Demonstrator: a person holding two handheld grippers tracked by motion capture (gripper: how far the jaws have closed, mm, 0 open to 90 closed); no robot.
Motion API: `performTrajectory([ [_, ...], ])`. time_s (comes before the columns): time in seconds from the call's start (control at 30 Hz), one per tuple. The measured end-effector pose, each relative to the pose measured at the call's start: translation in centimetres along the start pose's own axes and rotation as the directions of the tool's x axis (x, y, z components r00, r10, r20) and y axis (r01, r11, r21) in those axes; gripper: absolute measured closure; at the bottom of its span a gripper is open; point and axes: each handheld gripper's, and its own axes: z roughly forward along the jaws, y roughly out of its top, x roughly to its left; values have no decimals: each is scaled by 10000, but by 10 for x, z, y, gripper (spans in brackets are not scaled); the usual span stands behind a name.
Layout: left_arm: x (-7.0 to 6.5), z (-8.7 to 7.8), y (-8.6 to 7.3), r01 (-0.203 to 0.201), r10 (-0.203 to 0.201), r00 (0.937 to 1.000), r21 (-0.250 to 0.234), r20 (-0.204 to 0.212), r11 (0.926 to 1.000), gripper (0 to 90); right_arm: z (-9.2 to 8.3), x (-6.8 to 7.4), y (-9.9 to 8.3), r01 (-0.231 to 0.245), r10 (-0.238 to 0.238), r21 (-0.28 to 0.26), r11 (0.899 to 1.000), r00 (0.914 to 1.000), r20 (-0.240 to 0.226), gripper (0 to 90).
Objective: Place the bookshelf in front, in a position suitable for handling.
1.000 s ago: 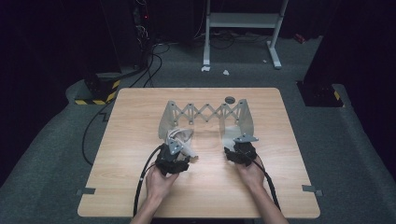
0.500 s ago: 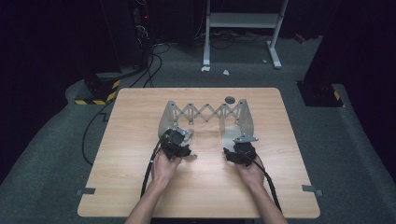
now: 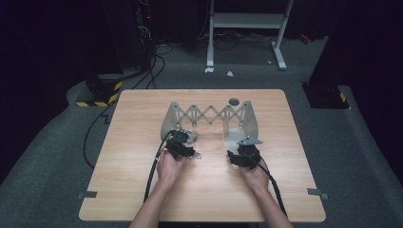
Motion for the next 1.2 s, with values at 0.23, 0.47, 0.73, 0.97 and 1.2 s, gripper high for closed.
performTrajectory([
  [0.23,-1,0,2,14,-15,10000,-262,-45,9997,748,0,0,0,-13,13,4,10000,10000,-16,400],
  [0.47,1,-4,7,700,-674,9962,-481,551,9964,774,0,0,0,8,-8,4,10000,10000,-41,399],
  [0.73,-1,-4,22,1049,-998,9930,-833,631,9910,769,0,1,0,30,-30,21,10000,10000,-81,400],
  [0.97,4,9,35,1392,-1347,9885,-647,694,9882,769,-1,1,0,-10,10,73,10000,10000,-76,400],
  [1.2,0,22,38,768,-751,9952,-248,627,9967,759,0,1,0,-11,11,69,10000,10000,-59,406],
])
